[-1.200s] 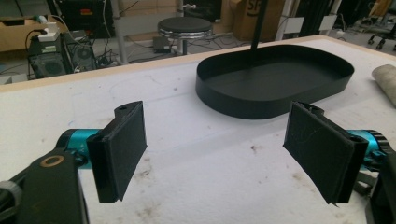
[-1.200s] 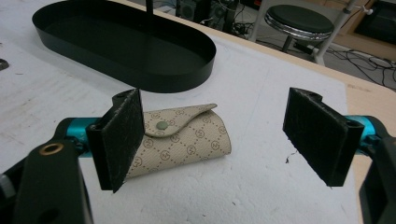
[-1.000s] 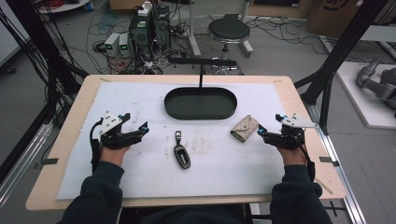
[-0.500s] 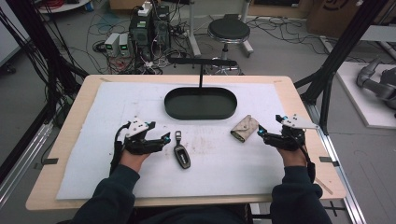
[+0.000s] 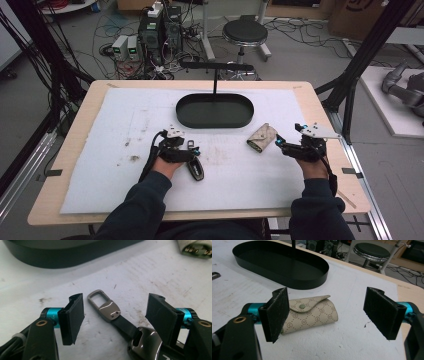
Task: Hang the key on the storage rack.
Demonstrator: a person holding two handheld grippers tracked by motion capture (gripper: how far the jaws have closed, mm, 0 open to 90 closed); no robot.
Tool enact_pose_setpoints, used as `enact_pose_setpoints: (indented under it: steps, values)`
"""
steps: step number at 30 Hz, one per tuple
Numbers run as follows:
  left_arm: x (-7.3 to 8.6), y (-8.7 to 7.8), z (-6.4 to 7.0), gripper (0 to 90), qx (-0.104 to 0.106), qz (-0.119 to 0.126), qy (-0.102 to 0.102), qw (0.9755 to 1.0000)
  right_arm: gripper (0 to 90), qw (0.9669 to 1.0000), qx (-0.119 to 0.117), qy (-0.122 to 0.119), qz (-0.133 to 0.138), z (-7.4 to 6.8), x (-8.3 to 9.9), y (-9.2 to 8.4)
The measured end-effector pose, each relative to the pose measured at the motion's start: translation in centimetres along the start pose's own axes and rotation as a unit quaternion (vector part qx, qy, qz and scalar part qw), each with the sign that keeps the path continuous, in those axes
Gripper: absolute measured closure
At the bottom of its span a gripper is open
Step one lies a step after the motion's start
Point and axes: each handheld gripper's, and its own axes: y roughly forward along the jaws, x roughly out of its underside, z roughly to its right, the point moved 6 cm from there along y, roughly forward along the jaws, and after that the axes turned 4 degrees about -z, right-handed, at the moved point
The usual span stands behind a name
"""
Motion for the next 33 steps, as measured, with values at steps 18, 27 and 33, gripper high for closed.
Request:
enact_pose_setpoints:
  steps: [18, 27, 33]
  values:
    - [-0.7, 1.4, -0.2, 67.8, -0.022, -0.031, 0.028, 0.9989, 21.5, 1.0, 0.0, -0.006, -0.006, -0.2, 0.0, 0.1]
    - [-1.3, 1.3, -0.1, 56.3, -0.007, 0.007, 0.011, 0.9999, 21.5, 1.0, -0.001, -0.005, -0.008, -0.1, 0.1, 0.2]
    - [-0.4, -1.0, 1.0, 34.8, -0.013, -0.007, -0.005, 0.9999, 21.5, 1.0, 0.0, -0.004, -0.007, -0.1, 0.1, 0.1]
